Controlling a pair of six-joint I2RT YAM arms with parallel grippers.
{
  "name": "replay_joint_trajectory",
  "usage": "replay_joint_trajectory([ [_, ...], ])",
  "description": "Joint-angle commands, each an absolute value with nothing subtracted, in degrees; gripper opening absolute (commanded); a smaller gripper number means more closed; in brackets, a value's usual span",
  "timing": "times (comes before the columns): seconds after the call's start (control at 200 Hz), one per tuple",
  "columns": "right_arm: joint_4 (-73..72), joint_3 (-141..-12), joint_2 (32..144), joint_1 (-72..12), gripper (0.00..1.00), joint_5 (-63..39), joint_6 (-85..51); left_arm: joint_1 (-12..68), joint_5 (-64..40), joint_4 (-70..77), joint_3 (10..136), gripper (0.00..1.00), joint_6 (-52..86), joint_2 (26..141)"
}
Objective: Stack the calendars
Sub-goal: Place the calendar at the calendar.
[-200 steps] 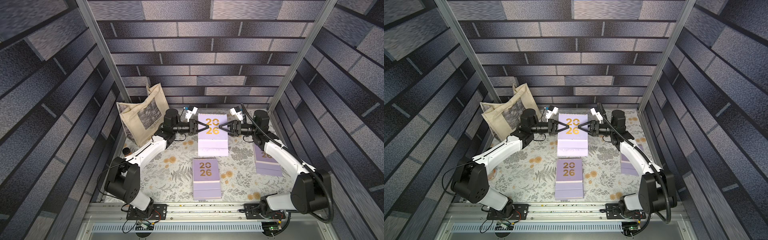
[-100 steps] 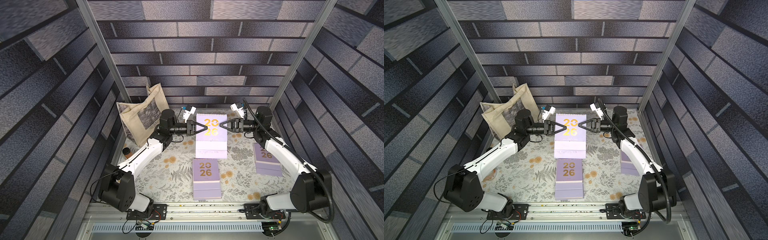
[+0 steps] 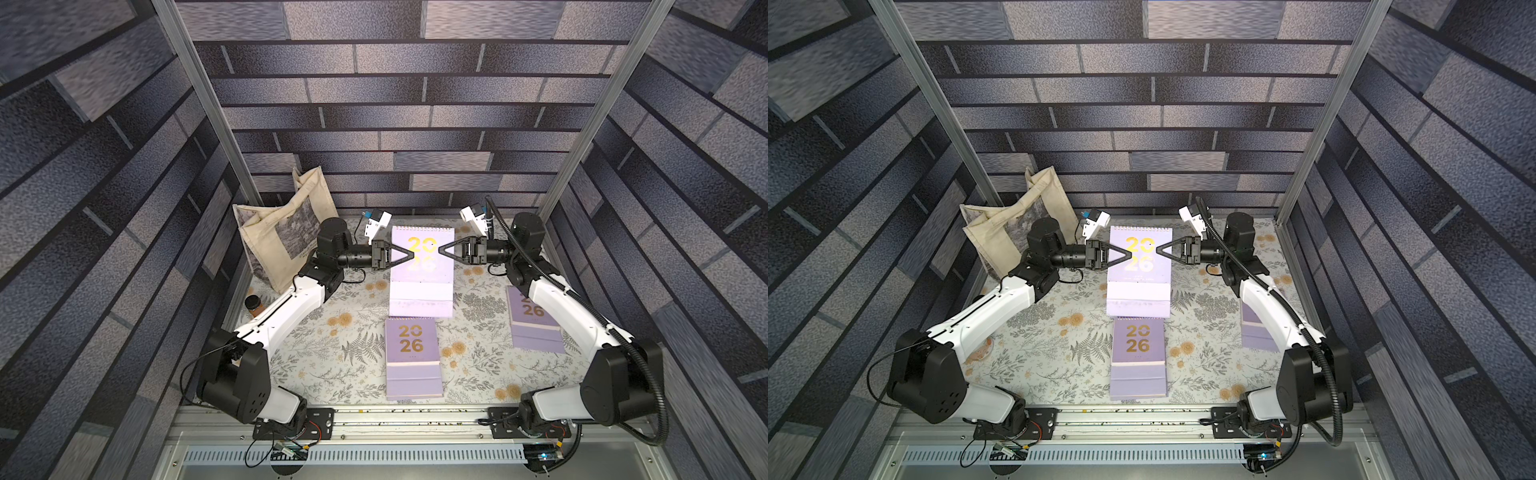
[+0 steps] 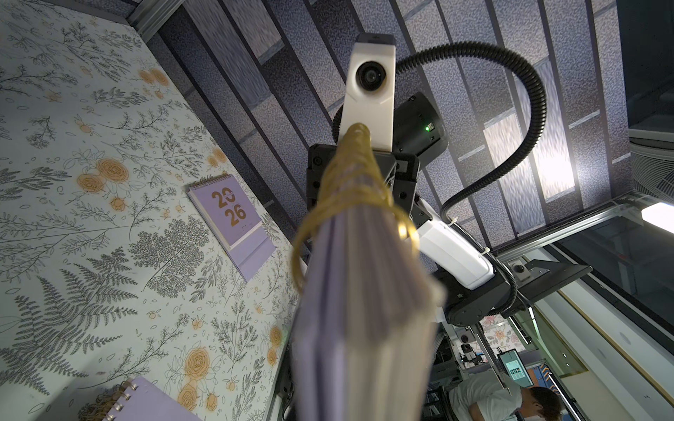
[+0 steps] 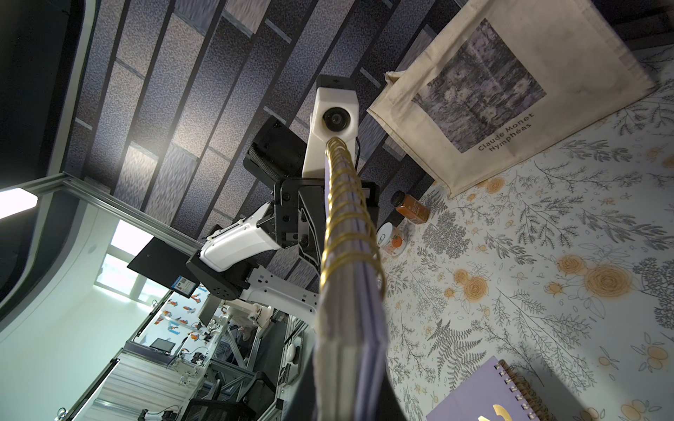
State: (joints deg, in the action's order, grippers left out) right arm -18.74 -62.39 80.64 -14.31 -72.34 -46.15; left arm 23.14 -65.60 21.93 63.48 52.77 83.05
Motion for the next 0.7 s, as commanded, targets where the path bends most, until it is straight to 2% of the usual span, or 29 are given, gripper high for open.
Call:
replay_joint_trajectory([
  [0.0,-24.92,-60.64,80.95,-16.17,0.0,-73.51,-47.55,23.15,-65.14,23.62,65.52,0.07,54.06,84.1],
  [0.125,-24.85,-57.84,80.6,-16.22,0.0,-72.76,-48.5,21.89,-65.43,19.9,65.5,0.58,51.61,83.82],
  [0.22,-23.0,-56.55,80.28,-16.17,0.0,-72.09,-48.87,19.83,-64.83,11.53,66.09,0.69,45.93,82.66],
  [0.486,-17.39,-49.68,78.33,-16.22,0.0,-70.06,-51.97,10.35,-64.77,1.39,64.6,0.72,40.39,77.71],
  [0.696,-16.09,-40.92,78.14,-16.62,0.0,-68.6,-51.67,7.19,-65.55,-0.5,63.5,0.71,39.07,76.38],
])
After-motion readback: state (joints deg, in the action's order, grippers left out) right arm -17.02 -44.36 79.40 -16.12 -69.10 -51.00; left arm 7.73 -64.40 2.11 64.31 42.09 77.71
